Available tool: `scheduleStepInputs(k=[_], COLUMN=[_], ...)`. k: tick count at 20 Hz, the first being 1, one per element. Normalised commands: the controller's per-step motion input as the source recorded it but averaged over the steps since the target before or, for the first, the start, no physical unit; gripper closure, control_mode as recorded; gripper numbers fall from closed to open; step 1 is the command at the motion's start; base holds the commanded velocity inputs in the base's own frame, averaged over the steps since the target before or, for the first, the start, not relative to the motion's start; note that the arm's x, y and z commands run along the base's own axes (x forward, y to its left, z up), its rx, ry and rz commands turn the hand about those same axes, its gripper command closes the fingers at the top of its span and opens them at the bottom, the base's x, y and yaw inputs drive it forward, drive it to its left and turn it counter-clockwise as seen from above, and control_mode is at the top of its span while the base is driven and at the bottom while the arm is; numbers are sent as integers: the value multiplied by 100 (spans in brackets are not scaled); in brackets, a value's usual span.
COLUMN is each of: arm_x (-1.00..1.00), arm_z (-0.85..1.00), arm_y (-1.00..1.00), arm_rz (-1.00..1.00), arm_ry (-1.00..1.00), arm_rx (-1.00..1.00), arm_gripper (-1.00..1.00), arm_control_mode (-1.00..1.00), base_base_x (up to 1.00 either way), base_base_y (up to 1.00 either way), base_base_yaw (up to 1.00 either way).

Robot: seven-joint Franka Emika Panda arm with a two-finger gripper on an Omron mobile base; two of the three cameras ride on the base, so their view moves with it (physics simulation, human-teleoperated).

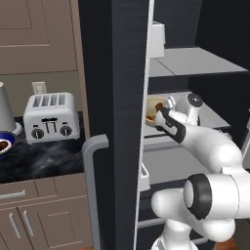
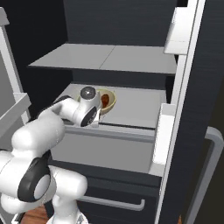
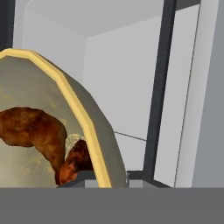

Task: Place the bowl with the sweet potato and carrot on the top shelf of the fridge. Place the bowl with the chicken drumsticks on the second highest shelf of the fridge.

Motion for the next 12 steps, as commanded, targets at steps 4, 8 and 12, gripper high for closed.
scheduleStepInputs(k=[4,8,12], arm_x=[11,0,-19], arm_z=[0,0,48], arm_y=[0,0,0], arm_rz=[0,-3,-9], arm_ry=[0,0,-4], arm_rx=[0,0,0], arm_gripper=[-100,-100,-100], arm_control_mode=[-100,-100,-100], base_base_x=[0,0,0], base_base_y=[0,0,0], base_base_yaw=[0,0,0])
